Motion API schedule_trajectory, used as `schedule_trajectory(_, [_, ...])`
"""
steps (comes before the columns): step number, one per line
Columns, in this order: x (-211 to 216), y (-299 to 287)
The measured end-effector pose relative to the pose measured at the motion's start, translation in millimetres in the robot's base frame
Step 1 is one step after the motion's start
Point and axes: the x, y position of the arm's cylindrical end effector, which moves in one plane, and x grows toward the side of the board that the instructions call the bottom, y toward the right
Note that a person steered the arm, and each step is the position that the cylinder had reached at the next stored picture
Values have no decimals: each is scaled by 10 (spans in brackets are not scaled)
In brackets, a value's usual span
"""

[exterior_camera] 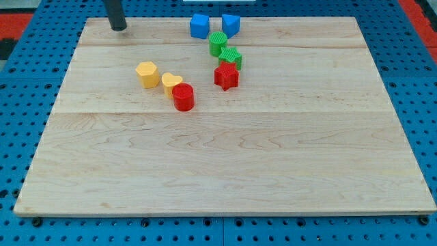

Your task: Point at the red circle

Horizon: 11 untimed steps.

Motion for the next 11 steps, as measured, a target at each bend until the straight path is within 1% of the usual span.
schedule_trajectory(2, [0, -386])
schedule_trajectory(3, [197, -185])
schedule_trajectory(4, [309, 198])
schedule_trajectory(6, [309, 743])
schedule_trajectory(7, [700, 905])
schedule_trajectory(8, [1024, 1263])
schedule_trajectory(9, [1128, 1665])
schedule_trajectory(10, [1270, 1861])
schedule_trajectory(11, [1437, 1861])
